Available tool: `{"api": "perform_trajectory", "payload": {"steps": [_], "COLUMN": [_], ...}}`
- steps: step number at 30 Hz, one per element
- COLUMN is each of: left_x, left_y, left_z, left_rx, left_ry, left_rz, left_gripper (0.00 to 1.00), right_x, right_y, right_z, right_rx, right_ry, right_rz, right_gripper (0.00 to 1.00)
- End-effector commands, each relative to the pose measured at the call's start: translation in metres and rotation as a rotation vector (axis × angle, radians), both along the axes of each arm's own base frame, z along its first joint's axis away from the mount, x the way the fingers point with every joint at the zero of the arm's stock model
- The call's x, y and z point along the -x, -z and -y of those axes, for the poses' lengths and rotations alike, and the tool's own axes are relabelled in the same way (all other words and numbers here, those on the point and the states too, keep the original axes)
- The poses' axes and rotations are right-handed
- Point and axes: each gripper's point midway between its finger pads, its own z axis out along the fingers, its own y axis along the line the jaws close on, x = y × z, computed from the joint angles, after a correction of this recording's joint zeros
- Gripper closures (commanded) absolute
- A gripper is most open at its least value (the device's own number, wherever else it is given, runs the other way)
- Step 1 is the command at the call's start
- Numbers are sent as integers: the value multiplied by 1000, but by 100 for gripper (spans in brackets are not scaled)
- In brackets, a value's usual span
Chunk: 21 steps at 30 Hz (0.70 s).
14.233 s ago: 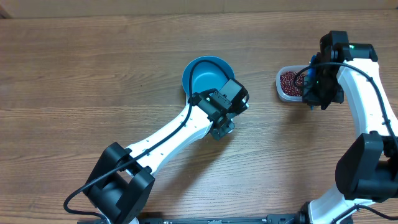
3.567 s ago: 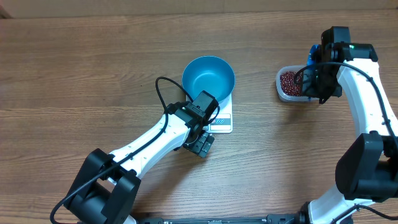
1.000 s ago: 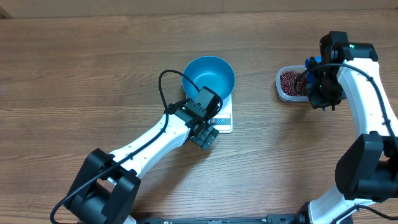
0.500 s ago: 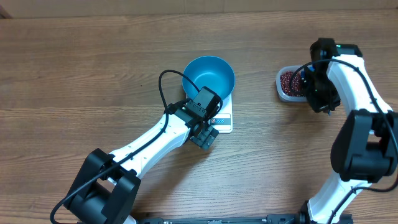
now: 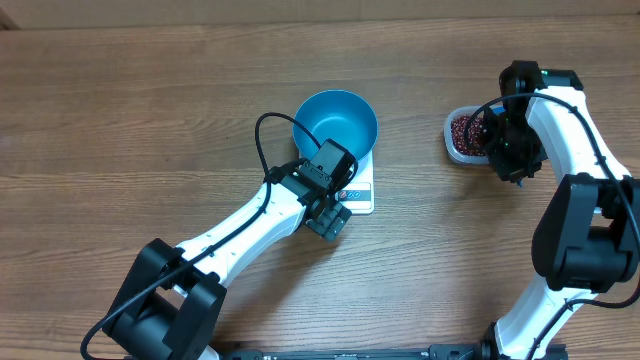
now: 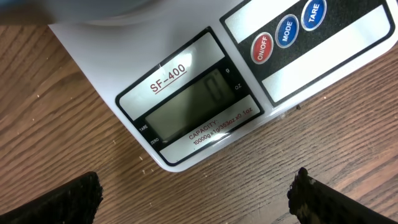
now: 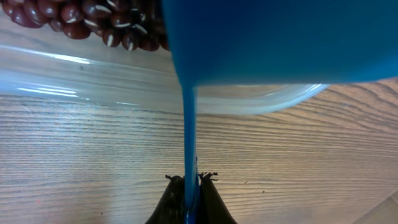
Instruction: Scoop item into bowl and weigh 150g on scale
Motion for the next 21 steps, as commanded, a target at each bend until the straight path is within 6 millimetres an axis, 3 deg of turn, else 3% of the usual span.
{"api": "perform_trajectory", "payload": {"steps": [1, 3, 4, 6, 10, 13, 16, 17, 21], "left_x": [1, 2, 2, 2, 2, 2, 2, 2, 2], "left_y": [3, 3, 3, 3, 3, 3, 3, 3, 3], "left_z": [0, 0, 0, 0, 0, -1, -1, -1, -1], "left_rx": [-17, -18, -18, -19, -19, -20, -21, -21, -22], "left_ry": [23, 23, 23, 22, 23, 23, 23, 23, 23], "left_rz": [-2, -2, -3, -3, -4, -5, -5, -5, -6], "left_gripper": [0, 0, 0, 0, 0, 1, 0, 0, 0], "right_x": [4, 2, 1, -4, -19, -31, -36, -39, -34], "right_y": [23, 22, 22, 18, -4, -30, -60, -84, -134], "right_z": [-15, -14, -14, -14, -13, -15, -14, -11, -12], "right_rx": [-90, -89, -89, -82, -79, -94, -85, -80, -123], "right_ry": [-14, -13, -13, 12, 36, 54, 101, 143, 187], "right_rz": [-54, -47, -44, -19, 42, 115, 181, 246, 392], "right_gripper": [92, 64, 58, 56, 42, 27, 25, 26, 29]}}
